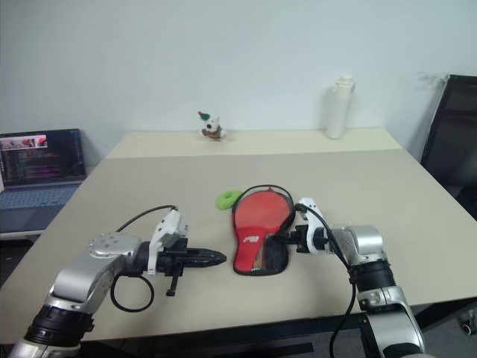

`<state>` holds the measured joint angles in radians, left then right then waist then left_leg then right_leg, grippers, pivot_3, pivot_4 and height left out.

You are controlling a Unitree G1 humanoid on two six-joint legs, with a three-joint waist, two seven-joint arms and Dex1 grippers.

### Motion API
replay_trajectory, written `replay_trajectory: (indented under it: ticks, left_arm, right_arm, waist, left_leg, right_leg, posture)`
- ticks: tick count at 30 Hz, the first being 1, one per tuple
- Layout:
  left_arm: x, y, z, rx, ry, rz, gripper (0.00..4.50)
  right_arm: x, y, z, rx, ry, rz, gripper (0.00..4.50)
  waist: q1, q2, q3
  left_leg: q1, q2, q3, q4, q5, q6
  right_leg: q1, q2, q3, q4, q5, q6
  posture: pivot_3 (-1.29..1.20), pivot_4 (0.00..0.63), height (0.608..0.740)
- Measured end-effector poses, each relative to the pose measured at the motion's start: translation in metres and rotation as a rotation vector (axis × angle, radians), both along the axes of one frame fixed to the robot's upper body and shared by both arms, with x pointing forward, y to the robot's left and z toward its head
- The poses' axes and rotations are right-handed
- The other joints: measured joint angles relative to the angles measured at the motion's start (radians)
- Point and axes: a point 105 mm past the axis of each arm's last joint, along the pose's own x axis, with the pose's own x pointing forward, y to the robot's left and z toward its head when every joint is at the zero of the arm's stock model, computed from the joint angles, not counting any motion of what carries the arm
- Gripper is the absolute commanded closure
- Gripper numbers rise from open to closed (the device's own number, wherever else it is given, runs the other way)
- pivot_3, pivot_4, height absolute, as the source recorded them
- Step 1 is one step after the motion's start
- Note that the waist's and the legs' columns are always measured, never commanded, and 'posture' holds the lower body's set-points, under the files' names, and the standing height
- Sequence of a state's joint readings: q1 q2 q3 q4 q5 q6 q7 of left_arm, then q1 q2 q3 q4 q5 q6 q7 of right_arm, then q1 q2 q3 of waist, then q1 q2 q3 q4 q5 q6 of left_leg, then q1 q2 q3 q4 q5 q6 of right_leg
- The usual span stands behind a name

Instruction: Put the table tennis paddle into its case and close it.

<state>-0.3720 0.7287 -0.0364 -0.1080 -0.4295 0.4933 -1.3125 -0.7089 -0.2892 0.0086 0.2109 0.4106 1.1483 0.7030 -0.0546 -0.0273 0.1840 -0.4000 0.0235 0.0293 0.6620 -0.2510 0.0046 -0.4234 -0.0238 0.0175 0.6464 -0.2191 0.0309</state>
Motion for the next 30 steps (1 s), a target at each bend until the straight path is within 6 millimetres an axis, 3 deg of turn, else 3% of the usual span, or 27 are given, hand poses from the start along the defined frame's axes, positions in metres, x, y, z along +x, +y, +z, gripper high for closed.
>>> replay_trajectory:
  ticks: [5, 14, 21, 29, 30]
  left_arm:
    - [-0.012, -0.002, -0.003, -0.012, 0.026, -0.037, 4.5]
    - [-0.019, -0.004, -0.005, -0.008, 0.037, -0.072, 4.5]
    - [-0.018, -0.005, -0.007, -0.005, 0.046, -0.086, 4.5]
    - [-0.018, -0.006, -0.009, -0.001, 0.043, -0.099, 4.5]
    - [-0.018, -0.006, -0.009, 0.0, 0.042, -0.095, 4.5]
  right_arm:
    - [-0.031, -0.003, -0.01, -0.013, 0.046, 0.019, 4.49]
    - [-0.065, -0.032, -0.016, -0.033, 0.1, -0.06, 4.49]
    - [-0.071, -0.044, -0.017, -0.036, 0.122, -0.114, 4.49]
    - [-0.071, -0.041, -0.022, -0.029, 0.133, -0.149, 4.49]
    - [-0.071, -0.041, -0.023, -0.03, 0.131, -0.155, 4.25]
  waist:
    - [0.012, 0.0, 0.0]
    - [0.024, 0.0, 0.0]
    - [0.025, 0.0, 0.0]
    - [0.025, 0.0, 0.0]
    - [0.025, 0.0, 0.0]
  left_leg:
    - [-0.001, 0.0, 0.0, 0.0, 0.0, -0.001]
    - [0.0, 0.0, 0.0, 0.0, 0.0, -0.001]
    - [0.0, 0.0, 0.0, 0.001, 0.0, -0.001]
    - [0.0, 0.001, 0.0, 0.001, 0.0, -0.001]
    - [0.0, 0.0, 0.0, 0.001, 0.0, -0.001]
  right_leg:
    - [0.0, 0.0, 0.0, -0.001, 0.0, 0.0]
    - [0.0, 0.0, 0.0, -0.001, -0.004, 0.002]
    - [0.0, 0.001, 0.0, -0.001, -0.005, 0.002]
    - [0.0, 0.001, 0.0, -0.001, -0.005, 0.002]
    - [0.0, 0.001, 0.0, -0.001, -0.005, 0.002]
  posture:
    - [0.0, 0.15, 0.74]
    - [0.0, 0.15, 0.74]
    - [0.0, 0.15, 0.74]
    - [0.0, 0.15, 0.74]
    - [0.0, 0.15, 0.74]
